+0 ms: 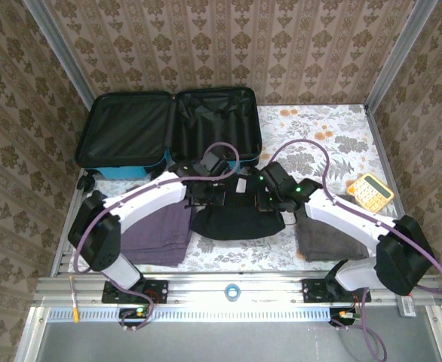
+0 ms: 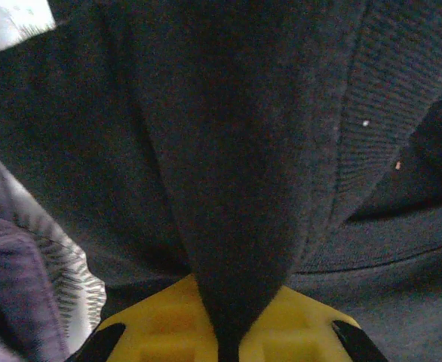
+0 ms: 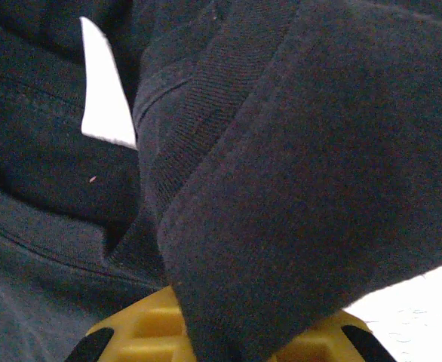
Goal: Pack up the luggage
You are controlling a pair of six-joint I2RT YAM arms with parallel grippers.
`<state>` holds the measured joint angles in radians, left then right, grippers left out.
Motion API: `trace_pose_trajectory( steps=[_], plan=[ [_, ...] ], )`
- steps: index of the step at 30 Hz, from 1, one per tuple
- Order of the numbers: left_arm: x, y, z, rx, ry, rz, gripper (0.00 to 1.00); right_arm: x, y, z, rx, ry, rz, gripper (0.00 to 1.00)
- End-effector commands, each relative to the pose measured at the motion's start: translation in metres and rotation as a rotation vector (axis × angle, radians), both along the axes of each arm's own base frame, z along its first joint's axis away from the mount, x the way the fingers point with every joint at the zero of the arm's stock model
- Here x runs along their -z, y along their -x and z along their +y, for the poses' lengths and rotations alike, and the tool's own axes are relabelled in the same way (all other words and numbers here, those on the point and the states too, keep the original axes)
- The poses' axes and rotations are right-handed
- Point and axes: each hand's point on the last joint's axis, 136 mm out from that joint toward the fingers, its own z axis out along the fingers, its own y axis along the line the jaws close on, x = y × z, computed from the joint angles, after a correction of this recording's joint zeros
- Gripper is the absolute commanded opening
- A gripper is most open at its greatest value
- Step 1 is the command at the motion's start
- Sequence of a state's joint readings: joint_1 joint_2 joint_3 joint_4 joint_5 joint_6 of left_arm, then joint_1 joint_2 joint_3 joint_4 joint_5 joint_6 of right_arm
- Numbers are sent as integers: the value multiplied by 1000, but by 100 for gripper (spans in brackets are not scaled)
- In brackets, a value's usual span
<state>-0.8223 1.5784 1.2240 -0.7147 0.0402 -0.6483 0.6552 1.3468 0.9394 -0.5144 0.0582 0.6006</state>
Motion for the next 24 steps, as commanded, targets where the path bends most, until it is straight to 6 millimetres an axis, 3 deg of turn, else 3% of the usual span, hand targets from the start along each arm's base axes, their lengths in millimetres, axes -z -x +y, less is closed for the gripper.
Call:
trace_pose_trajectory(
  steps=[1,6,13,18,22,24],
  plan=[
    [-39,-11,12,13,1,-81,0,-32,-2,-3,-34,16,-55,0],
    [-80,-31,16,4,43,-169,0,-78,-21,5,-66,-25,-144,0],
    [-138,-84,25,-25,70,-322,0,-124,-84,19,-88,-72,-251,0],
    [-158,-136,36,-46,66,-399,0,-131,-146,33,-85,-94,-279,0],
    [-156,-181,50,-79,50,-421,0,-128,-198,45,-77,-134,-300,0],
    [-152,-207,61,-104,42,-428,0,-117,-225,51,-75,-144,-289,0]
  ],
)
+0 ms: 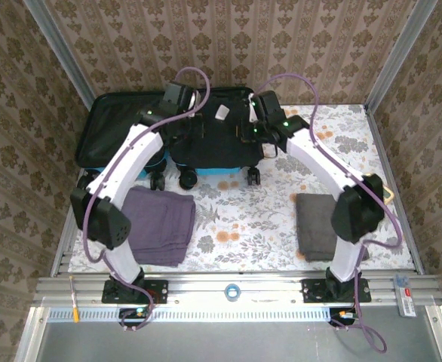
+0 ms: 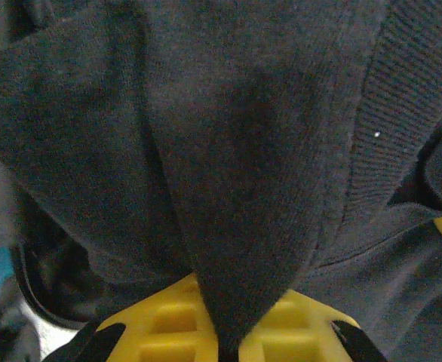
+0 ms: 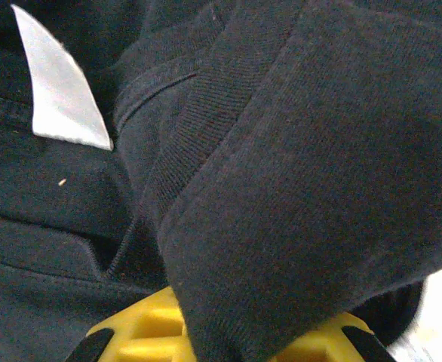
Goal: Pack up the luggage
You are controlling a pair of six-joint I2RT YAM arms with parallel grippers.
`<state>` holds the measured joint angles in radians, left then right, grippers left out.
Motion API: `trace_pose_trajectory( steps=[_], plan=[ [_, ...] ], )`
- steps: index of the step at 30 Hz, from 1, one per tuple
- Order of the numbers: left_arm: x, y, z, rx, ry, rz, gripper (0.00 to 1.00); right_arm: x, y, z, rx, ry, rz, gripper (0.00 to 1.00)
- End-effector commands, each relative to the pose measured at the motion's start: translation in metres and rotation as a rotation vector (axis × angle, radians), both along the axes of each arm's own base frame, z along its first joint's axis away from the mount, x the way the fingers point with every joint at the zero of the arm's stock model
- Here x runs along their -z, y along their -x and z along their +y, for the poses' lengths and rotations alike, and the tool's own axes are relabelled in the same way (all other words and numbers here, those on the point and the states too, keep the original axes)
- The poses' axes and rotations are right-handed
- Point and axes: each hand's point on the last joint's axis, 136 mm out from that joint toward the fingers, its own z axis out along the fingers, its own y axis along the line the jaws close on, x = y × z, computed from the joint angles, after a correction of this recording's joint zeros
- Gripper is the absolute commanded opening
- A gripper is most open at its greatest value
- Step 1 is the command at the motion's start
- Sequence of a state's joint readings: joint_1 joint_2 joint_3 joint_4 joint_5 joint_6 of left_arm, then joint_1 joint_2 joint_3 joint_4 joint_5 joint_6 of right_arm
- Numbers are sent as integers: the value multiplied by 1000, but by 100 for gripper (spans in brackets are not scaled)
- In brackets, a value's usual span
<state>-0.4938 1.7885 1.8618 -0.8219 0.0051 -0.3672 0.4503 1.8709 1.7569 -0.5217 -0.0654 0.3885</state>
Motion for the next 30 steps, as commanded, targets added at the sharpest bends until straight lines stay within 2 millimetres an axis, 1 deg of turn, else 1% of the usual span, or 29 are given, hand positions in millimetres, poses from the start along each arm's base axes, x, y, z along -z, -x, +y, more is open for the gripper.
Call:
trace_pose_trajectory(
  steps=[1,2,3,5,9,12,14,15,16,18,19,20,21,23,25,27,30],
  plan=[
    [-6,-42,18,-13,-19,-60,0,1,-37,11,-38,-27,-22,0],
    [0,-54,23,-26,-21,-57,0,4,-49,12,-35,-28,-23,0],
    [6,-65,25,-27,-14,-52,0,16,-57,11,-31,-13,9,0],
    [19,-84,29,-38,10,-32,0,26,-75,10,-20,-9,23,0],
    [47,-118,32,-49,47,3,0,46,-102,5,-6,-9,47,0],
    [63,-134,30,-45,58,29,0,65,-116,3,-6,-12,79,0],
    [70,-142,30,-50,47,37,0,73,-124,2,0,-13,83,0],
    [72,-145,31,-53,41,38,0,77,-128,0,7,-17,86,2],
    [74,-148,32,-56,35,39,3,80,-131,-2,14,-20,86,4],
    [78,-153,34,-71,24,40,18,85,-139,-8,34,-33,86,15],
    [77,-155,36,-78,24,39,32,87,-143,-11,44,-45,87,24],
    [78,-156,39,-90,23,39,48,87,-144,-12,44,-60,88,36],
    [77,-157,42,-99,25,39,56,87,-147,-13,45,-77,86,46],
    [71,-158,50,-123,24,31,62,81,-150,-12,32,-109,73,58],
    [62,-157,57,-139,13,14,64,71,-152,-10,20,-129,50,69],
    [52,-155,60,-144,3,-3,66,61,-152,-9,11,-135,28,73],
    [38,-149,63,-144,-8,-19,66,45,-150,-10,3,-141,5,75]
  ],
)
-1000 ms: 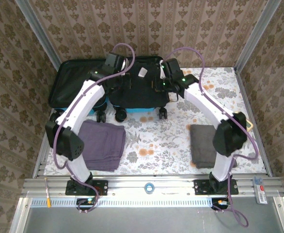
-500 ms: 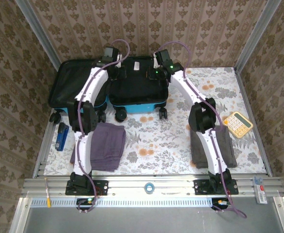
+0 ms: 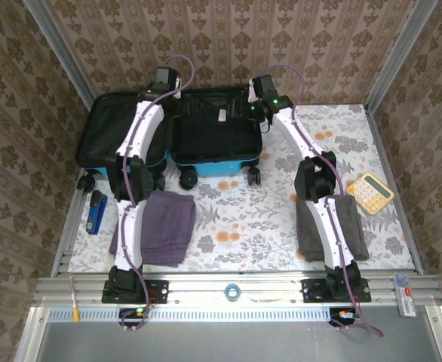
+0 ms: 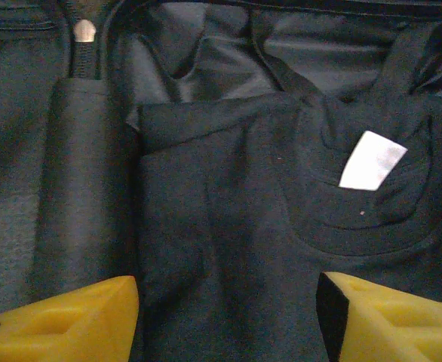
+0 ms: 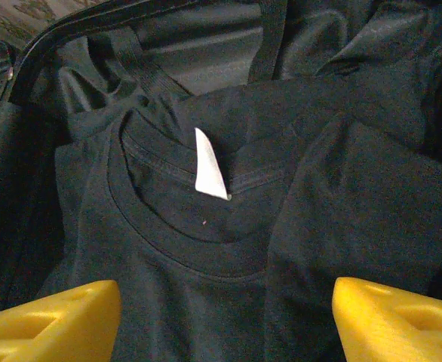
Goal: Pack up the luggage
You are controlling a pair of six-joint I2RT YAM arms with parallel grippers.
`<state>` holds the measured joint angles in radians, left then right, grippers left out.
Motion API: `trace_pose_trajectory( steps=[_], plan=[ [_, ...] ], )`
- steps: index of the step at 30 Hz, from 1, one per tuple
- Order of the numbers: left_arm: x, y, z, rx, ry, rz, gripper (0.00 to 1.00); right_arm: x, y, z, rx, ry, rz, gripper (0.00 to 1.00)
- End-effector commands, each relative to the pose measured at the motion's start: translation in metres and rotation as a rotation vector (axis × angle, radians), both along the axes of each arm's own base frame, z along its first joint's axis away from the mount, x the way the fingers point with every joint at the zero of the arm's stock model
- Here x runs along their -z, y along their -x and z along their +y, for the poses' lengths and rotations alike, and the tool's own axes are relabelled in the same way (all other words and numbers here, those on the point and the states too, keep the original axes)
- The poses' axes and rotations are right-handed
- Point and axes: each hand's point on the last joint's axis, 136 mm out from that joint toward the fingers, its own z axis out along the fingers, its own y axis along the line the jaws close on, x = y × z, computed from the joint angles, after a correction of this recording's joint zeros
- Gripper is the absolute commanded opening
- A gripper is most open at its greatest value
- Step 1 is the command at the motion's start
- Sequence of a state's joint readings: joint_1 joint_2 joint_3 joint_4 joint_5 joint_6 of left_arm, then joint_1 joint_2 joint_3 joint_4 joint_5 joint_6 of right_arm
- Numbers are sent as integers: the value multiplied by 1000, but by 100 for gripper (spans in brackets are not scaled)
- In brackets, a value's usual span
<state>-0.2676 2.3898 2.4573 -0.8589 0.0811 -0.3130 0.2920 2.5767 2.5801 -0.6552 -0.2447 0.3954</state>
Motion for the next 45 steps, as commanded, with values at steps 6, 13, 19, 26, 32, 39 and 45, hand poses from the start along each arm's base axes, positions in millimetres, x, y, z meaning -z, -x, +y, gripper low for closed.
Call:
trace_pose_trajectory(
  steps=[6,13,19,26,32,39,45],
  plan=[
    [-64,41,20,-33,-102,-59,65,-71,18,4,-62,-55,-89,76],
    [-65,111,38,-84,-166,-5,65,-100,54,-8,-69,-45,-124,78],
    [-33,204,50,-136,-234,69,67,-103,98,-23,-64,-37,-156,83],
    [21,322,60,-186,-275,261,69,-75,156,-40,-49,-31,-92,84],
    [77,374,52,-130,-174,354,70,-44,191,-44,-30,-37,-39,85],
    [128,385,10,34,7,415,70,-9,233,-38,-52,-28,64,85],
    [145,386,-36,169,51,442,69,28,282,-19,-68,-49,172,85]
  ],
)
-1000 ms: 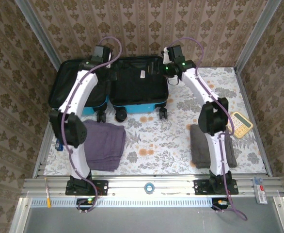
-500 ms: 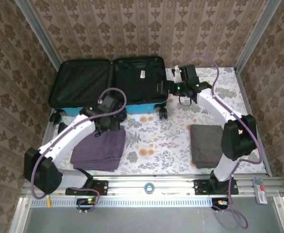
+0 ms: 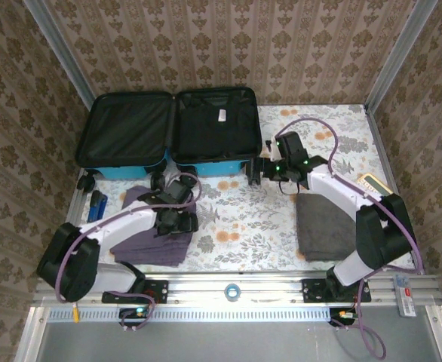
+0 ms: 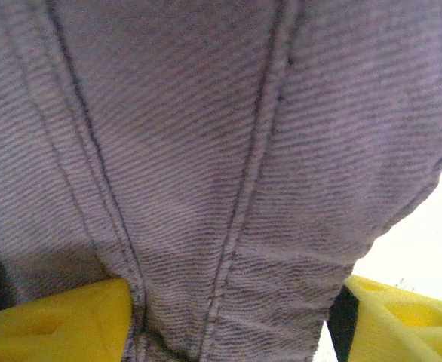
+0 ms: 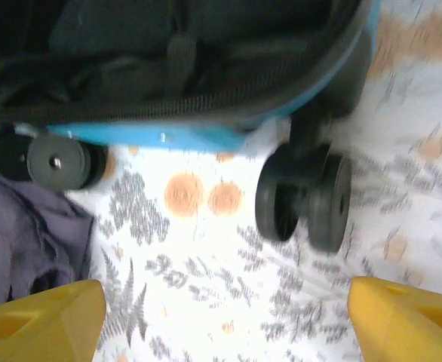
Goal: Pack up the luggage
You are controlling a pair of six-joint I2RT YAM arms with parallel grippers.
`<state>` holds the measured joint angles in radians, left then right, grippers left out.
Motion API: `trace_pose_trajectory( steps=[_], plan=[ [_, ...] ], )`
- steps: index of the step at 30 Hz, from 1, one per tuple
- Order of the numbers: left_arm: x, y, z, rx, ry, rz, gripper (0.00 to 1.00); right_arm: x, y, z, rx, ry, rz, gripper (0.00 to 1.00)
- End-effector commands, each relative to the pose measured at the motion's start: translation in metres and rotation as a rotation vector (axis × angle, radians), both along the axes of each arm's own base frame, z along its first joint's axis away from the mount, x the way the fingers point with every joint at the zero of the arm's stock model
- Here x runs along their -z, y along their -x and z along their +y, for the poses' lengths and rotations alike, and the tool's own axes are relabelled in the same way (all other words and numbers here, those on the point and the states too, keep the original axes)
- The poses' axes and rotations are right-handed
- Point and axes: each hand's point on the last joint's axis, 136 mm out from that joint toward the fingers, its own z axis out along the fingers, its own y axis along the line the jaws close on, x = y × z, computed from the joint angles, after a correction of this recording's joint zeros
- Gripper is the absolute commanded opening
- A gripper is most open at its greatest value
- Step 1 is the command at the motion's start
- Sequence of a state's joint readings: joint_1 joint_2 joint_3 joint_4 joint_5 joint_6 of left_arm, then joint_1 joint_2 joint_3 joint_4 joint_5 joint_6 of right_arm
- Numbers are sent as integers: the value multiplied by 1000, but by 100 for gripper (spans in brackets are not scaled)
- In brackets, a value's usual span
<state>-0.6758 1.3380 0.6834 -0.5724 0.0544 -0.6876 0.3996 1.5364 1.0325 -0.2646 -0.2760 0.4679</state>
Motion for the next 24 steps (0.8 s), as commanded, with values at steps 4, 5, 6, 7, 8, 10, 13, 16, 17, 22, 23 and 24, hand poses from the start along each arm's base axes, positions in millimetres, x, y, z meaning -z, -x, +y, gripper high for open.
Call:
trace_pose_trajectory(
  steps=[4,5,6,7,8,10,13,16,17,22,23,24],
  plan=[
    [-1,-6,-89,150,183,6,69,33,42,19,12,-40,104,84],
    [0,-6,-103,163,209,13,68,38,46,18,14,-36,118,84],
    [-1,-7,-119,175,238,15,68,41,49,17,15,-31,128,84],
    [-4,-9,-134,190,263,8,68,43,52,15,17,-24,134,84],
    [-6,-10,-149,215,285,7,67,43,55,13,15,-11,135,84],
    [-9,-11,-174,259,305,4,66,42,58,7,7,16,133,84],
    [-14,-12,-191,309,308,-2,64,44,65,1,-3,45,144,84],
    [-32,-16,-190,324,322,-46,65,46,67,-3,-3,56,146,85],
    [-41,-16,-188,330,322,-69,66,46,67,-4,-1,58,147,85],
    [-77,-22,-166,318,294,-157,70,54,66,-3,2,55,159,85],
    [-82,-24,-160,306,291,-167,70,55,66,-2,0,51,164,85],
    [-85,-25,-154,291,287,-176,71,56,65,-1,1,47,165,85]
  ],
)
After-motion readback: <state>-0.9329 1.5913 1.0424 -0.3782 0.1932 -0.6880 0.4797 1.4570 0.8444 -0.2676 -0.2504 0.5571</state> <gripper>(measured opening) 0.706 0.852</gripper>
